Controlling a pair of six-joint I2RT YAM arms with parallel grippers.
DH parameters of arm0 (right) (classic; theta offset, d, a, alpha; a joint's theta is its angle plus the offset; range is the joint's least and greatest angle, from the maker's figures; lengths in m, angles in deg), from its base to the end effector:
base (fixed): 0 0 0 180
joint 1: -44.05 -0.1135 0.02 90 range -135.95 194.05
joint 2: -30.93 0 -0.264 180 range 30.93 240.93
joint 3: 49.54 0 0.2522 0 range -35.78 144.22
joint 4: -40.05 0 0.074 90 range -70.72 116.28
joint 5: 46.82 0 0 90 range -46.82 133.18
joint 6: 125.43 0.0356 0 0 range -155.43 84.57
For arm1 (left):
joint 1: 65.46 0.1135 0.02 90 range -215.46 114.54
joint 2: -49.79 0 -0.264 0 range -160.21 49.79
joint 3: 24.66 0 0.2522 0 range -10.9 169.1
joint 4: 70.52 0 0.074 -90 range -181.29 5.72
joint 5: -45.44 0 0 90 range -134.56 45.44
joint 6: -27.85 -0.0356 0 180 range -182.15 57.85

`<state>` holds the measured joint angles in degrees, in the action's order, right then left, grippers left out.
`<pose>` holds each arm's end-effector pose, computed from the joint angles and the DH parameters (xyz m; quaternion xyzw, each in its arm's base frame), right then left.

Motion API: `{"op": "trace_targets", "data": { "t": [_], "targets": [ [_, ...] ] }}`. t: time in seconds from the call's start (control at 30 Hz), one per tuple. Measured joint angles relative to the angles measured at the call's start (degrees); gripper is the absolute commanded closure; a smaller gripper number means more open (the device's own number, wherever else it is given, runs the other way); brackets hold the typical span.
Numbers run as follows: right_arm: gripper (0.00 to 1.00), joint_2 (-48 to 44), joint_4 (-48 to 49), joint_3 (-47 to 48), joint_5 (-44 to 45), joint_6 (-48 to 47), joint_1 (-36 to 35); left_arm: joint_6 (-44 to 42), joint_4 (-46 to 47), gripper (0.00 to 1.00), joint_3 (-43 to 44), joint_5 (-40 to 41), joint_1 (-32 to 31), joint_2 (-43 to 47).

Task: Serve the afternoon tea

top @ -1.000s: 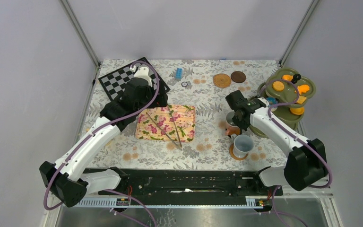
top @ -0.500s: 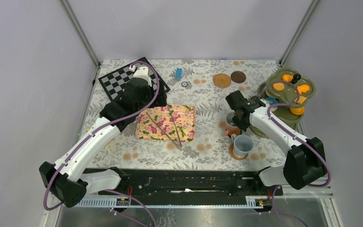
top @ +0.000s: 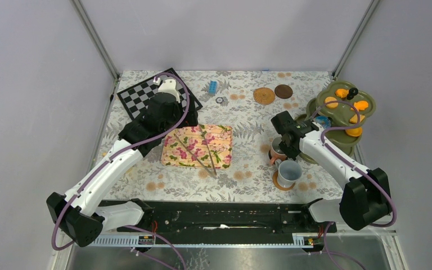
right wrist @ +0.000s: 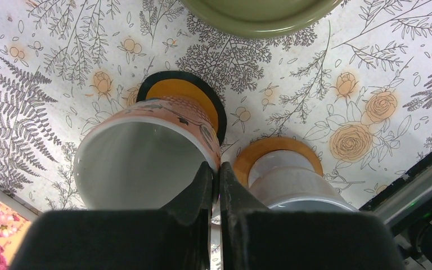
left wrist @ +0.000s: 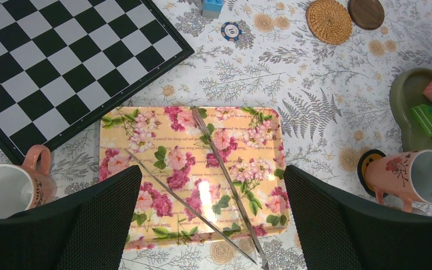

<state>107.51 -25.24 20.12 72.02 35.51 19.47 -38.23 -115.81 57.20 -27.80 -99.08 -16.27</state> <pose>0.2265 0.0847 0.2398 0.4120 0.8644 -0.0545 0.2828 0.2136 -0.1297 0.3702 -0.0009 0.8577 -0.1296 0.4975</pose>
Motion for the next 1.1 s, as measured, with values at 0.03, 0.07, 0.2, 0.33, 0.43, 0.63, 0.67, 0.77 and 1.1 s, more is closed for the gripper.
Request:
{"op": "trace_targets", "data": {
  "t": [0.03,0.07,0.2,0.33,0.43,0.63,0.67,0.77,1.1],
  "targets": [
    [0.83,0.00,0.00,-0.07,0.02,0.00,0.02,0.00,0.00,0.01,0.00,0.02,0.00,0.00],
    [0.76,0.00,0.04,-0.15,0.02,0.00,0.04,0.00,0.00,0.01,0.00,0.02,0.00,0.02],
    [0.57,-0.02,0.68,-0.28,-0.02,-0.15,0.22,-0.04,0.02,0.01,-0.11,0.04,0.00,0.09],
    [0.39,-1.05,1.44,-0.24,-0.09,-2.97,0.24,-0.15,0.07,0.01,-0.26,0.09,0.00,0.35],
    [0.29,-3.34,1.57,0.63,-1.38,-8.04,0.26,-0.17,0.07,0.01,-0.26,0.28,0.00,0.68],
    [0.01,-8.61,2.89,6.84,-5.73,-25.55,0.26,-0.17,0.15,0.01,-0.28,0.44,0.02,1.53],
    [0.01,-9.42,3.91,7.56,-6.73,-29.03,0.26,-0.17,0.17,0.01,-0.31,0.44,0.00,1.64],
    [0.01,-9.20,7.91,9.99,-10.27,-39.21,0.26,-0.17,0.26,0.01,-0.37,0.42,0.00,2.21],
    [0.03,26.62,21.94,33.81,-4.48,-51.17,0.59,-0.61,2.32,0.01,-2.64,1.07,0.02,4.72]
  ]
}}
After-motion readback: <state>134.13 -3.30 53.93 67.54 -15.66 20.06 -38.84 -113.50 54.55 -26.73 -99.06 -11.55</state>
